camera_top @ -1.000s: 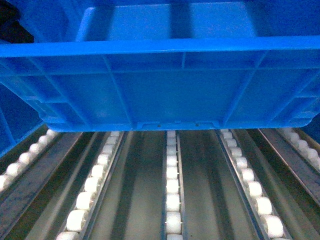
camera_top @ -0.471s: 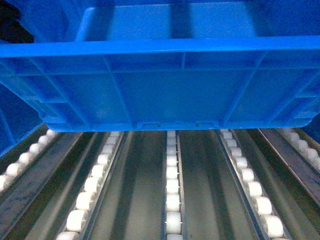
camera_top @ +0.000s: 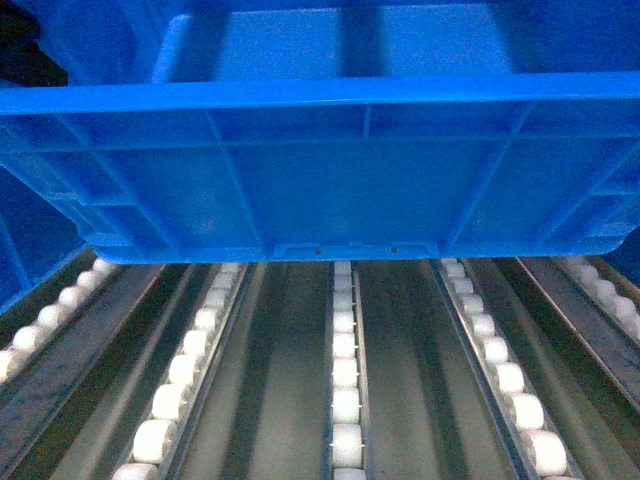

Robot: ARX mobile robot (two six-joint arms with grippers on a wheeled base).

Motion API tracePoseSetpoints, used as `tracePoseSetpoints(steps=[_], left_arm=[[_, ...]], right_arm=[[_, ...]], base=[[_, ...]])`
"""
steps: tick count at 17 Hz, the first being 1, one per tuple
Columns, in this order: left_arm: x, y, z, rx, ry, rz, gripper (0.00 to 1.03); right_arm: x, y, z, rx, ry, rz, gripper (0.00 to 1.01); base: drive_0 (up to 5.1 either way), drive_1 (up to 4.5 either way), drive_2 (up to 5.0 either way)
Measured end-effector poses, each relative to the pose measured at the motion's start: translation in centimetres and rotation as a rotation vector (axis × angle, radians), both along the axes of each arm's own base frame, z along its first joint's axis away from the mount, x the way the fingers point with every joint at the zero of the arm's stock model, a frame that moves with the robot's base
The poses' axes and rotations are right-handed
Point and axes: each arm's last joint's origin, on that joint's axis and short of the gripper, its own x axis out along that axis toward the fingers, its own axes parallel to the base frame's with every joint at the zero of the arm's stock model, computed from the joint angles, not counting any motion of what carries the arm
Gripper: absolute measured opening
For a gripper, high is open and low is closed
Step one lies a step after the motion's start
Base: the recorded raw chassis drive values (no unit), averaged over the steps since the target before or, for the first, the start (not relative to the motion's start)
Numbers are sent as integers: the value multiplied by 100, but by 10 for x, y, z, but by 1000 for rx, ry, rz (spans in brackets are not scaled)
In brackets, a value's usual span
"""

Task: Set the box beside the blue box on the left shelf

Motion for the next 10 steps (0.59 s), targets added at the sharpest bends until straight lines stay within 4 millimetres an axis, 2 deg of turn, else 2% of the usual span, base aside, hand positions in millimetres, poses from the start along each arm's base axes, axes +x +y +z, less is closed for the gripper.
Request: tracePoseSetpoints(steps=[9, 10], left_arm=[[0, 0, 0, 0, 0, 0, 8], [0, 0, 1, 19, -8, -9, 8]], right_arm=[[0, 0, 0, -3, 3, -3, 19], [0, 3, -1, -50, 50, -50, 19]], base=[[0, 0, 0], [0, 0, 0]])
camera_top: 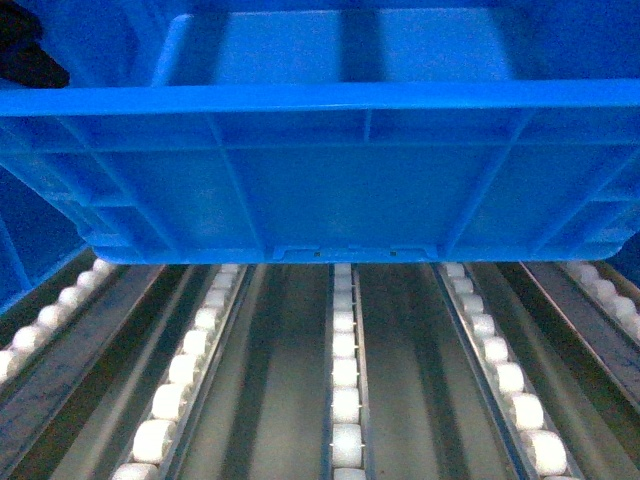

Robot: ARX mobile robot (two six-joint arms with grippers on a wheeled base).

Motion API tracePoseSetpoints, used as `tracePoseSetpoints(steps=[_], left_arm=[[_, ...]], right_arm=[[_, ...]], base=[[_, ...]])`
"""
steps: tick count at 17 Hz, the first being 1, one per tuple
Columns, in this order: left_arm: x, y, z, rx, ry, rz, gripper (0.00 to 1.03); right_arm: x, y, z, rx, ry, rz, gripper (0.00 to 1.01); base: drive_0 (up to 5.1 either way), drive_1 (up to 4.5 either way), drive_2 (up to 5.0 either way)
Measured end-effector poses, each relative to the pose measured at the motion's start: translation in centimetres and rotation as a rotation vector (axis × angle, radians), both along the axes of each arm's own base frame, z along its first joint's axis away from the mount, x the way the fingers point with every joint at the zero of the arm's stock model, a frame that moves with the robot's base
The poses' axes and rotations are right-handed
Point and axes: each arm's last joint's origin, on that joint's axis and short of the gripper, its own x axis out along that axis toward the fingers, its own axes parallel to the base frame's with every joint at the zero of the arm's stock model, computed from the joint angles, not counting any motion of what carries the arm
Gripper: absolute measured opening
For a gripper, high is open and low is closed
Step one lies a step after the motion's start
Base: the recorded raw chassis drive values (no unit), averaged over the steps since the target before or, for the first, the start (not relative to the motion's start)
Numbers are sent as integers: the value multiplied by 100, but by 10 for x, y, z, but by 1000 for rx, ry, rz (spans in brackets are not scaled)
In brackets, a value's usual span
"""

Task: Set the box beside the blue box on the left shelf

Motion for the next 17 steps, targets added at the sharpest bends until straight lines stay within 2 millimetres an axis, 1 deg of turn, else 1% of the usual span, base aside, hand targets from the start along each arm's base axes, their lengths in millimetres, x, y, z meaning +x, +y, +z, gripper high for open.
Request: tracePoseSetpoints(steps=[3, 4, 5, 6, 7, 8, 11, 17], left_arm=[[0, 1, 0, 61, -6, -11, 8], [1, 4, 0, 84, 15, -10, 8], [1, 3, 1, 97, 111, -35, 8], [-7, -3, -6, 117, 255, -63, 8], [-13, -7, -16, 83, 389, -58, 8], [-9, -12, -32, 78, 472, -43, 8], [-8, -13, -35, 83, 485, -43, 8], [-6, -13, -43, 102, 512, -46, 8]], right_arm=[[-2, 3, -1, -35, 47, -31, 19], [-4, 3, 2, -18, 117, -4, 19], [-5, -2, 2, 0, 223, 22, 19], [-7, -7, -7, 13, 299, 32, 19], [-5, -9, -13, -2, 335, 33, 19], [4, -12, -37, -9, 416, 37, 19], [4, -12, -48, -6, 447, 34, 19], [7, -11, -62, 10, 479, 27, 19]], base=[[0, 0, 0], [0, 0, 0], [0, 0, 0], [0, 0, 0], [0, 0, 0], [0, 0, 0], [0, 0, 0], [0, 0, 0]])
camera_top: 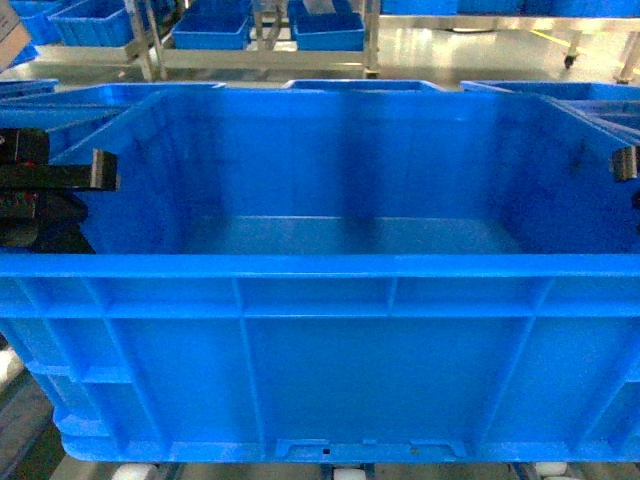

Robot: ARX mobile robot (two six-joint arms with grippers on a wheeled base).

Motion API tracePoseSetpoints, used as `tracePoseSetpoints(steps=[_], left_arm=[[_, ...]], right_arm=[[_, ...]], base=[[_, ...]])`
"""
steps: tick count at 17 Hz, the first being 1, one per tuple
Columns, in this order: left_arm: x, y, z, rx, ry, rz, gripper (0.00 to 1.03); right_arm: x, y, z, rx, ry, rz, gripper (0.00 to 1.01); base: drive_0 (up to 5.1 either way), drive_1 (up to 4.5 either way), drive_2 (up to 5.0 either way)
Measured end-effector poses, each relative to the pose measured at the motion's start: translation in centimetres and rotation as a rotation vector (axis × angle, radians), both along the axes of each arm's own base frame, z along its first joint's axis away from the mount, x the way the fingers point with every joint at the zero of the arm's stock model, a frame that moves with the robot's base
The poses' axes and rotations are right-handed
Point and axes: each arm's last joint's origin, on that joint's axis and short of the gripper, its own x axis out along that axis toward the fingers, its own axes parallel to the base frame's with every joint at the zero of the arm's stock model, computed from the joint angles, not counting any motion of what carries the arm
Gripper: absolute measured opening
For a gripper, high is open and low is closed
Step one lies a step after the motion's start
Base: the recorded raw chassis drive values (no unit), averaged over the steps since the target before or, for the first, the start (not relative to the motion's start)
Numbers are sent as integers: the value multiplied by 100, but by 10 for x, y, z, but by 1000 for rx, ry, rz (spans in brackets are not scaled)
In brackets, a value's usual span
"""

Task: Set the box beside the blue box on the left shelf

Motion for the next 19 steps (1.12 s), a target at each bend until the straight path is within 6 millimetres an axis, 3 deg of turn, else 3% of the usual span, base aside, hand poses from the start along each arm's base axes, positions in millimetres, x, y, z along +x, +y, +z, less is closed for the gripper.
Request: tracePoseSetpoints(steps=[10, 18, 19], left_arm=[[3, 3, -13, -8, 36, 19, 8], [10, 21, -13, 32, 17, 31, 8], [9, 17, -14, 40, -5, 1, 15]], right_arm=[[3, 0, -5, 7, 4, 2, 19], [1, 14, -17, 28, 41, 3, 19], [2, 14, -17, 27, 23, 10, 26]], base=[[0, 0, 0], [0, 0, 0], [0, 0, 0]])
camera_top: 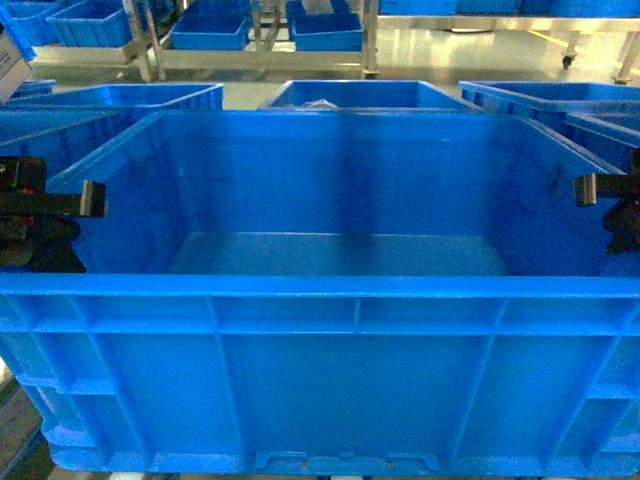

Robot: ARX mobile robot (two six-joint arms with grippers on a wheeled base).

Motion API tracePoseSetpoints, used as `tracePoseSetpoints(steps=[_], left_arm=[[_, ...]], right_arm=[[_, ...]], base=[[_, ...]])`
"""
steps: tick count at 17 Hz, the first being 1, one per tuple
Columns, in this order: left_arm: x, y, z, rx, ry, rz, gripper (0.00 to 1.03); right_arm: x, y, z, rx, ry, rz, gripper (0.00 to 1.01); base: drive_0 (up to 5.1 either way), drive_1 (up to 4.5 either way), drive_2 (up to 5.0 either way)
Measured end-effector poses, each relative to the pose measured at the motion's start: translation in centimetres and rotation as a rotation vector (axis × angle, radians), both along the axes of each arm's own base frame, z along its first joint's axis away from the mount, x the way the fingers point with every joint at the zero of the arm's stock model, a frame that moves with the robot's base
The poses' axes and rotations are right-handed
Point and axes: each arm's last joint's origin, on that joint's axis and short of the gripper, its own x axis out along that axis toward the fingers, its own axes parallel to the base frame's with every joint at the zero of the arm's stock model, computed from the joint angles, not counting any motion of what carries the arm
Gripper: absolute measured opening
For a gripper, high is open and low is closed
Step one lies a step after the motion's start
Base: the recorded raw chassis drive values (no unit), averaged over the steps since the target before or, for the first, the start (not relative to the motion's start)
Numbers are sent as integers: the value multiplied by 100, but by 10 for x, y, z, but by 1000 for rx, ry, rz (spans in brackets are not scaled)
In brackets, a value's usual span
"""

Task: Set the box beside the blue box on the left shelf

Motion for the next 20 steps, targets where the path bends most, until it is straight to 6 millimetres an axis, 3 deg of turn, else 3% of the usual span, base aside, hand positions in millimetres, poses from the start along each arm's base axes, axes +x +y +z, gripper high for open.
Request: tracePoseSetpoints(steps=[2, 4, 6, 7, 8, 10, 11, 12, 17, 18, 20], left_arm=[[2, -4, 6, -21, -143, -40, 35], [3, -15, 32, -86, -349, -80, 55], [6, -14, 59, -142, -527, -45, 82], [7, -11, 62, -140, -556, -21, 95], [7, -11, 63, -138, -558, -17, 99], [6, -13, 63, -139, -562, -27, 98], [0, -10, 62, -105, -634, 50, 86], [-20, 1, 51, -77, -648, 93, 72], [-82, 25, 9, -67, -625, 102, 8], [-91, 28, 5, -65, -628, 106, 2], [-110, 36, -6, -72, -618, 82, 2]], right_arm=[[1, 0, 5, 44, -109, 28, 45], [0, 3, 20, 134, -273, 67, 66], [-5, 10, 63, 201, -486, 120, 94], [-5, 11, 68, 195, -508, 104, 100], [-5, 10, 64, 187, -486, 92, 97], [-4, 10, 61, 161, -537, 69, 96], [-14, 5, 58, 75, -659, -2, 83], [-36, -5, 45, 3, -693, -22, 68], [-104, -29, 9, -60, -685, -18, 2], [-114, -31, 5, -61, -685, -17, 2], [-133, -43, -3, -58, -683, -9, 2]], base=[[0, 0, 0], [0, 0, 0], [0, 0, 0], [0, 0, 0], [0, 0, 0], [0, 0, 0], [0, 0, 0], [0, 0, 0], [0, 0, 0], [0, 0, 0], [0, 0, 0]])
